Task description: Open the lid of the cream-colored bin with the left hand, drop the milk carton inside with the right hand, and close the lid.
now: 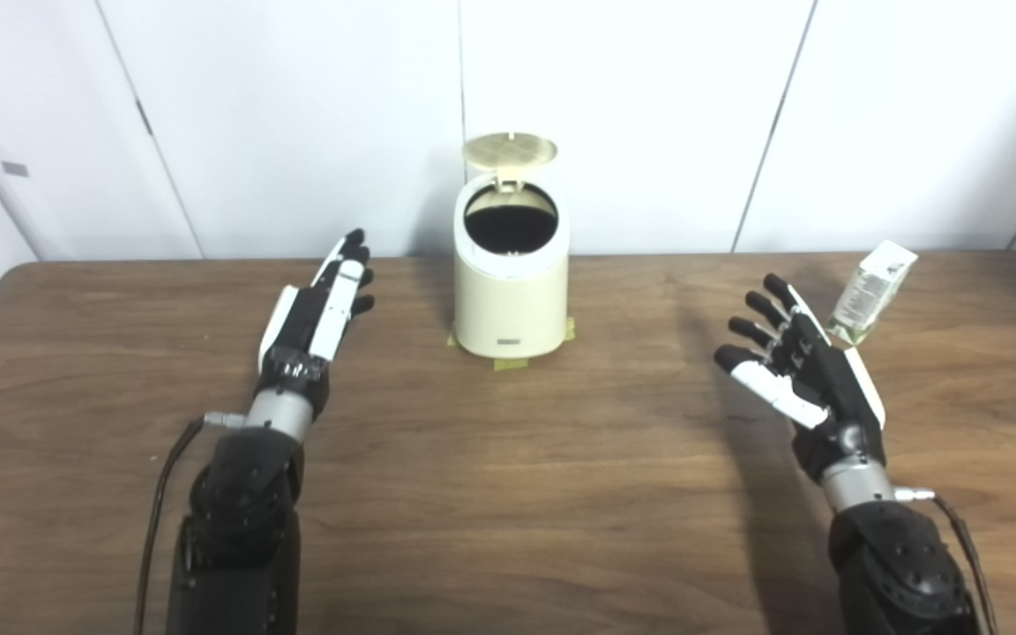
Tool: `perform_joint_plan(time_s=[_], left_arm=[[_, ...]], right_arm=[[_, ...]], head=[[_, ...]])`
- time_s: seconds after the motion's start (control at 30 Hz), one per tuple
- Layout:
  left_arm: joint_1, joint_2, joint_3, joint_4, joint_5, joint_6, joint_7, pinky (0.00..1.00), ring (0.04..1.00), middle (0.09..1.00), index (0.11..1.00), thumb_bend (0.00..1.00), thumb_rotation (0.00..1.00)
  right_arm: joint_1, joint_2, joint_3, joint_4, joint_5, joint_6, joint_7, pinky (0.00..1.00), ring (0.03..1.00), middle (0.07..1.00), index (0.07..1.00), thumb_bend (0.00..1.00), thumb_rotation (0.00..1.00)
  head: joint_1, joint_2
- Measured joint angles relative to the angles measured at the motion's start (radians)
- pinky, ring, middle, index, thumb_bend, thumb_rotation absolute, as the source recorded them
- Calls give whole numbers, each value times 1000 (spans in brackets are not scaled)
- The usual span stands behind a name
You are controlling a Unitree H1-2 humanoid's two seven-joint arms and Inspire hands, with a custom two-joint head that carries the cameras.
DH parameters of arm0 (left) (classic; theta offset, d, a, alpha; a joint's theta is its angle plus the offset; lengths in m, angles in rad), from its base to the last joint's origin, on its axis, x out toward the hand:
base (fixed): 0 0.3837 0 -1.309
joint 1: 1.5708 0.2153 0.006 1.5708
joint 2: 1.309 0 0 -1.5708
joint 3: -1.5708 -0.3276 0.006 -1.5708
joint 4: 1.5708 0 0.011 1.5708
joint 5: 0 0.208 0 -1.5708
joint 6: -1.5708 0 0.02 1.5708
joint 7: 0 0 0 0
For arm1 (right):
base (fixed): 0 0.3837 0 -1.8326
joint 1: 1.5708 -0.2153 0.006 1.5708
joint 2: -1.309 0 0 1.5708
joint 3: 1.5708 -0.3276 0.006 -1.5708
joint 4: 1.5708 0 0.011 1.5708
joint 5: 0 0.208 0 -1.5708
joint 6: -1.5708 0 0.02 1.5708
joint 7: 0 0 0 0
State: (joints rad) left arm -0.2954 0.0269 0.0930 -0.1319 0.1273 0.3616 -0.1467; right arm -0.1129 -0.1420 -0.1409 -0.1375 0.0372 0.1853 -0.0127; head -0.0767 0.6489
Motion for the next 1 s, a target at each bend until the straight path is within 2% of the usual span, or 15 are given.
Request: perform_joint_plan(time_s=[0.13, 0.23, 0.33, 0.4, 0.6, 0.67, 0.8, 0.9, 0.93, 1.0], left_arm=[[25, -5, -8, 0, -21, -22, 21, 922, 960, 986, 1000, 448, 1000], [39, 7, -22, 0, -52, -23, 12, 991, 996, 999, 1000, 450, 1000], [46, 25, -34, 0, -69, -18, -7, 987, 990, 1000, 1000, 425, 1000], [53, 37, -35, 0, -79, -17, -9, 994, 994, 1000, 1000, 450, 1000], [61, 63, -9, 5, -153, -16, -19, 1000, 999, 1000, 1000, 474, 976], [61, 74, -1, 5, -164, -13, -16, 1000, 1000, 1000, 1000, 479, 995], [61, 101, 5, 11, -181, -11, -20, 1000, 1000, 1000, 1000, 453, 1000], [60, 118, 12, 29, -209, -9, -24, 1000, 1000, 1000, 1000, 463, 1000], [60, 120, 13, 30, -213, -6, -24, 1000, 1000, 1000, 1000, 468, 1000], [60, 125, 13, 30, -222, -3, -24, 1000, 1000, 1000, 1000, 454, 1000]], right_arm=[[1, -44, -33, 7, -44, 1, -31, 696, 807, 880, 919, 768, 346], [5, -55, -69, -48, -42, 15, -42, 696, 825, 870, 884, 829, 313], [4, -57, -106, -76, -27, 24, -51, 711, 816, 848, 871, 830, 266], [5, -64, -123, -76, -43, 35, -67, 729, 803, 843, 871, 831, 290], [-3, -120, -149, -73, -110, 38, -95, 734, 793, 857, 853, 830, 244], [-14, -129, -156, -64, -135, 38, -112, 721, 788, 832, 837, 835, 241], [-35, -131, -154, -64, -196, 39, -146, 648, 779, 804, 812, 829, 110], [-71, -136, -153, -60, -234, 38, -169, 638, 778, 806, 806, 836, 60], [-84, -144, -152, -55, -251, 38, -177, 636, 778, 806, 805, 840, 52], [-105, -169, -143, -38, -291, 37, -184, 697, 808, 828, 825, 870, 110]], head=[[-46, 6], [-74, 11], [-115, 11], [-141, 9], [-293, -2], [-310, -3], [-345, -8], [-362, -6], [-362, -6], [-367, -8]])
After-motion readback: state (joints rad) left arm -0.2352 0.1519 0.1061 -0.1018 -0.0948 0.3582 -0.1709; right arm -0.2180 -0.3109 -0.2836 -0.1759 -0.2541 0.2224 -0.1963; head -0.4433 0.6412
